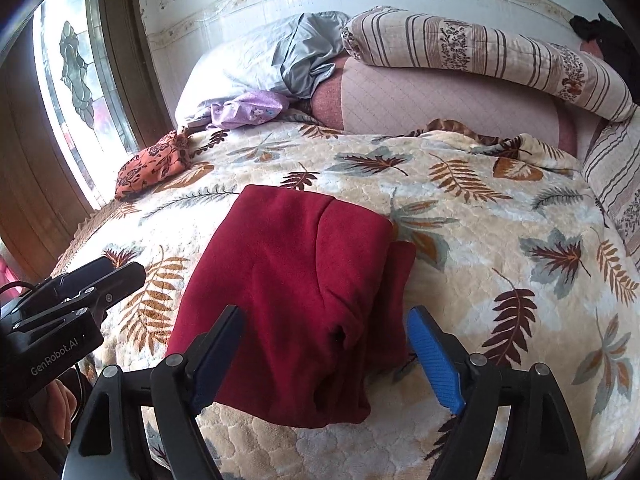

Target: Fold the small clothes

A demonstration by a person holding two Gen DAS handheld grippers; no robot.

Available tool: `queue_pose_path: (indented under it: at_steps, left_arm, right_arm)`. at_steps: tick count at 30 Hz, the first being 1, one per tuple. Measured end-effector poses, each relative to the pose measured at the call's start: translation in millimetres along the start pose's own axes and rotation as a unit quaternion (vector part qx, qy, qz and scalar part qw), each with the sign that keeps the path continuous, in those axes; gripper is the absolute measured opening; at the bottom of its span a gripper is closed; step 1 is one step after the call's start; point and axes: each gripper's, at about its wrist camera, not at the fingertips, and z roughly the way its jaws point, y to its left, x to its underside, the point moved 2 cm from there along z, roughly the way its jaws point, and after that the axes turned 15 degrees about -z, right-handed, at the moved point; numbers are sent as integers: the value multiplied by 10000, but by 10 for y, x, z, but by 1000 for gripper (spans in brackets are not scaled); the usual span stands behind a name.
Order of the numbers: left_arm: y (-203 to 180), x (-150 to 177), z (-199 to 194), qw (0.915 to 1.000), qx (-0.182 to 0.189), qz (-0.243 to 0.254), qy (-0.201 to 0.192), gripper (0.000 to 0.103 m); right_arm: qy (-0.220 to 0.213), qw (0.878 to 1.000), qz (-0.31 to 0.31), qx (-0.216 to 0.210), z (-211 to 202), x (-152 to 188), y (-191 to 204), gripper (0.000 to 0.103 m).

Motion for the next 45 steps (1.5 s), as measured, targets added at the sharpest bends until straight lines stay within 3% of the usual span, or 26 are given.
queue_pose_path:
  at_steps: [45]
  left_arm:
    - [26, 52, 215, 9999, -93, 17, 135, 55]
  right_arm:
    - [426, 9991, -80, 28, 222, 6, 46, 84]
